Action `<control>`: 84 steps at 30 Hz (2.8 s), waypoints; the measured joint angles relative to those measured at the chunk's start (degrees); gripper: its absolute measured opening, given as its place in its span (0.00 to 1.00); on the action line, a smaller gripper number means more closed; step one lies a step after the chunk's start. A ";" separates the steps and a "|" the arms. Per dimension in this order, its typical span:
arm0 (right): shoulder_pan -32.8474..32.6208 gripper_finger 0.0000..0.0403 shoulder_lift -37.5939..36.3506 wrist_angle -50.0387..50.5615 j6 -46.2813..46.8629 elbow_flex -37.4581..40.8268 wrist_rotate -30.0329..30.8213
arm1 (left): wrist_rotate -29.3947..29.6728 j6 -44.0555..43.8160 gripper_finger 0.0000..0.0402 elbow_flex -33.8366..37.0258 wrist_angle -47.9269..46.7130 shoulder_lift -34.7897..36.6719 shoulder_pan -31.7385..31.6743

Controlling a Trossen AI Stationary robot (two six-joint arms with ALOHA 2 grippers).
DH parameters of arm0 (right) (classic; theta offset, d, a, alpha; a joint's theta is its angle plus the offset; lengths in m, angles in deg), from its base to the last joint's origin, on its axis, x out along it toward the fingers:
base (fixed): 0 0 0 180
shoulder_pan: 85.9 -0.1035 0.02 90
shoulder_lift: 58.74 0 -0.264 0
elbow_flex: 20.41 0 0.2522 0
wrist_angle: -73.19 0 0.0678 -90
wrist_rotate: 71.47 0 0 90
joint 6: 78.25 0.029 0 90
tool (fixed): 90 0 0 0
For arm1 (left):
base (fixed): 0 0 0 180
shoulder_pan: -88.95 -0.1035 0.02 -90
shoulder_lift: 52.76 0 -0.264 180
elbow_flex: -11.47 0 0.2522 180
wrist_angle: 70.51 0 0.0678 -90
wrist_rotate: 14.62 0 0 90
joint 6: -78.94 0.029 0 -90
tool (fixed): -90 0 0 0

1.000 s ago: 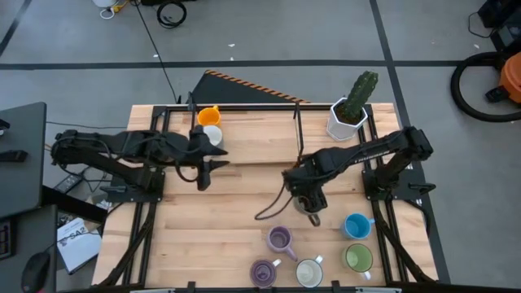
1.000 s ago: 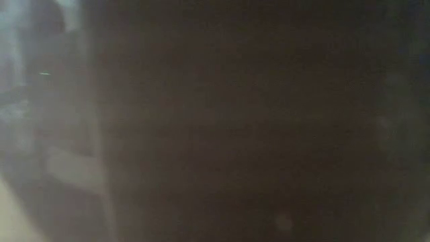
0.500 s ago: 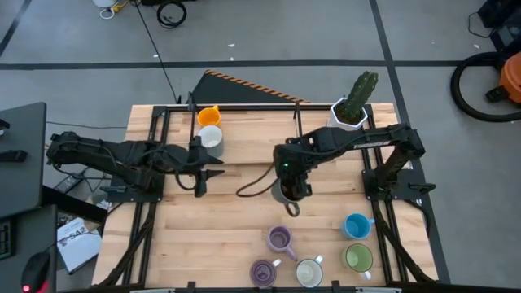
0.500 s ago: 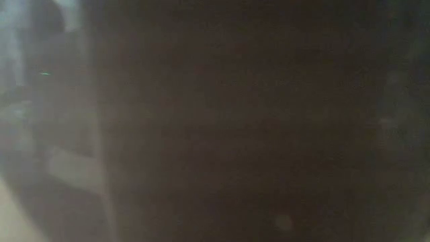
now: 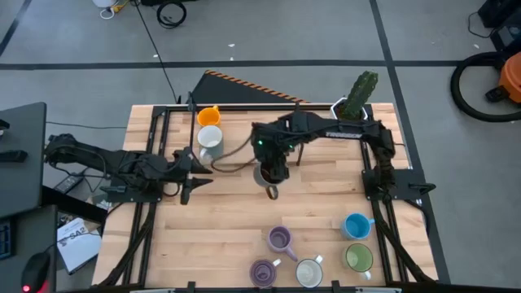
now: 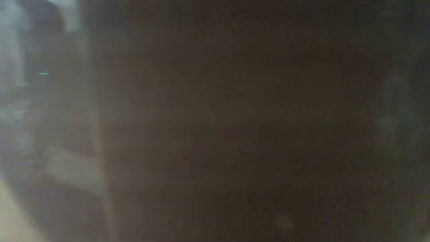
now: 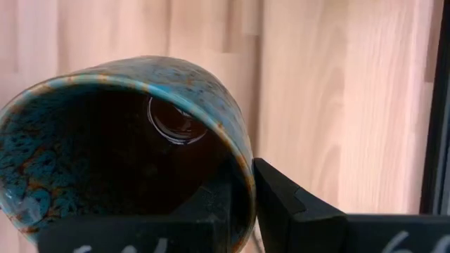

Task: Place coffee mugs
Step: Put the light blue patterned mug on the shelf

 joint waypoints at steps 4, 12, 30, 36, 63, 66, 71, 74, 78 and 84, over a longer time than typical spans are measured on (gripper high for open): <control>3.19 0.11 3.47 -0.03 -0.81 -3.60 -2.35 | -0.09 -0.04 0.35 2.97 3.67 0.20 1.23; 8.40 0.11 11.93 -0.93 -1.22 -12.64 -3.77 | 0.02 1.34 0.35 3.62 5.84 0.09 2.55; 14.96 0.11 16.30 -6.64 -4.86 -14.55 -5.77 | 0.02 -1.02 0.35 3.62 5.62 0.07 2.57; 15.27 0.11 16.28 -6.78 -5.15 -14.53 -6.44 | 0.02 -1.46 0.35 3.62 5.58 0.07 2.57; 16.78 0.11 16.21 -0.87 -6.65 -13.04 -4.06 | 0.02 -1.84 0.35 3.62 5.51 0.07 2.57; 16.85 0.11 16.02 -0.26 -6.58 -13.04 -2.81 | 0.02 -1.85 0.35 3.62 5.51 0.07 2.55; 17.01 0.11 15.69 0.35 -6.98 -13.04 -2.52 | 1.47 -1.53 0.35 3.62 5.69 0.07 2.39; 17.43 0.11 15.95 1.33 -7.01 -13.04 -1.86 | 4.18 -1.35 0.35 3.62 5.89 0.07 2.39; 17.72 0.13 15.97 0.36 -7.03 -13.04 -1.35 | 6.59 0.63 0.35 3.62 8.16 0.07 2.39; 17.87 0.23 15.97 -0.46 -7.01 -13.15 -1.78 | 6.62 3.44 0.35 3.62 11.79 0.07 2.39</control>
